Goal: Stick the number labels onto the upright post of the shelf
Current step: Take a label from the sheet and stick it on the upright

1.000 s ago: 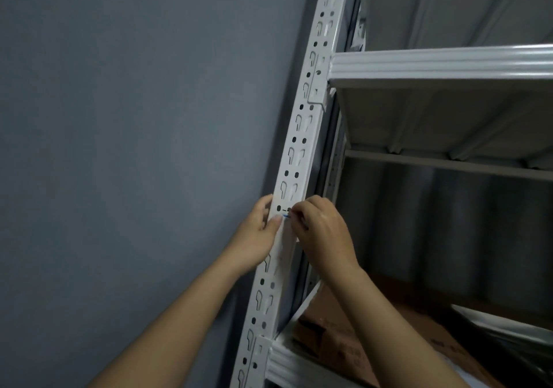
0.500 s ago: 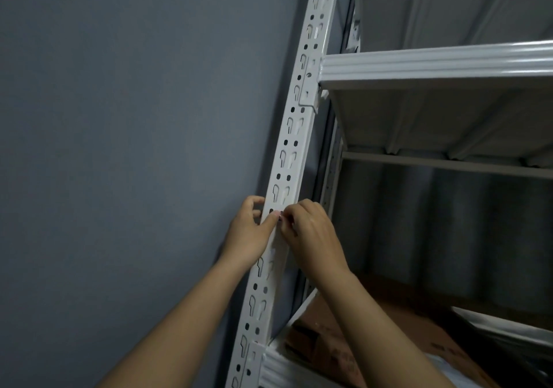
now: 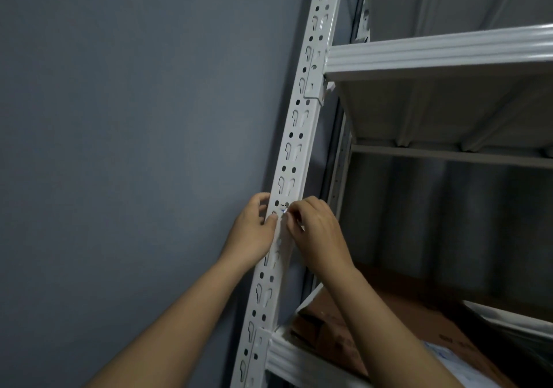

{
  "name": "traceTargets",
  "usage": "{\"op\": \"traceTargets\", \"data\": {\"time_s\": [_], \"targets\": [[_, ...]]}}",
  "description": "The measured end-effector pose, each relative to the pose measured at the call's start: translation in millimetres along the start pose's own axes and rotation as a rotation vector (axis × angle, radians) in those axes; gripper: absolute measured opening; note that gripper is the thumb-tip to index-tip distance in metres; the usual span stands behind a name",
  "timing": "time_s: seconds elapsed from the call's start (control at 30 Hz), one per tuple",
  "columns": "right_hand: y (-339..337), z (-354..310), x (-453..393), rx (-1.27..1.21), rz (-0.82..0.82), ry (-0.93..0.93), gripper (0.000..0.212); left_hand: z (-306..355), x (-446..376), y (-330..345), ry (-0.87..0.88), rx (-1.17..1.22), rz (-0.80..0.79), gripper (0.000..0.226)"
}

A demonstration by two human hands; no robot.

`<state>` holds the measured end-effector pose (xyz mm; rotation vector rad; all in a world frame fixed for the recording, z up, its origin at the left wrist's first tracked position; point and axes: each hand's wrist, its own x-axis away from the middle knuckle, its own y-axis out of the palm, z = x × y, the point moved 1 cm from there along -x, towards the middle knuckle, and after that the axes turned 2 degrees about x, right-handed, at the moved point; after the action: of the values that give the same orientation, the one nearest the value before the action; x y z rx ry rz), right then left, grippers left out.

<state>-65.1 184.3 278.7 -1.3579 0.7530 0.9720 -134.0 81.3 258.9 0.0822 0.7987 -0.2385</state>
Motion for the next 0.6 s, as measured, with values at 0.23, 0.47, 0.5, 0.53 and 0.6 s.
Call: {"op": "traceTargets", "data": {"time_s": [0.23, 0.47, 0.5, 0.53, 0.6], "targets": [[6.6, 0.2, 30.3, -0.146, -0.076, 0.028, 0.008, -8.6, 8.2, -8.9, 0.018, -0.095, 0.066, 0.027], [-21.5, -13.7, 28.0, -0.810, 0.093, 0.448, 0.014, 23.4, 27.2, -18.4, 0.162, -0.113, 0.043, 0.015], [-23.5, -15.8, 28.7, -0.894, 0.094, 0.480, 0.013, 26.5, 30.4, -19.8, 0.145, -0.064, 0.010, 0.016], [-25.5, -17.8, 30.0, -0.948, 0.101, 0.495, 0.013, 29.1, 34.4, -21.2, 0.128, -0.014, -0.011, 0.016], [-27.9, -22.6, 32.2, -1.019, 0.119, 0.501, 0.015, 35.1, 42.6, -23.4, 0.090, 0.081, -0.025, 0.013]]}}
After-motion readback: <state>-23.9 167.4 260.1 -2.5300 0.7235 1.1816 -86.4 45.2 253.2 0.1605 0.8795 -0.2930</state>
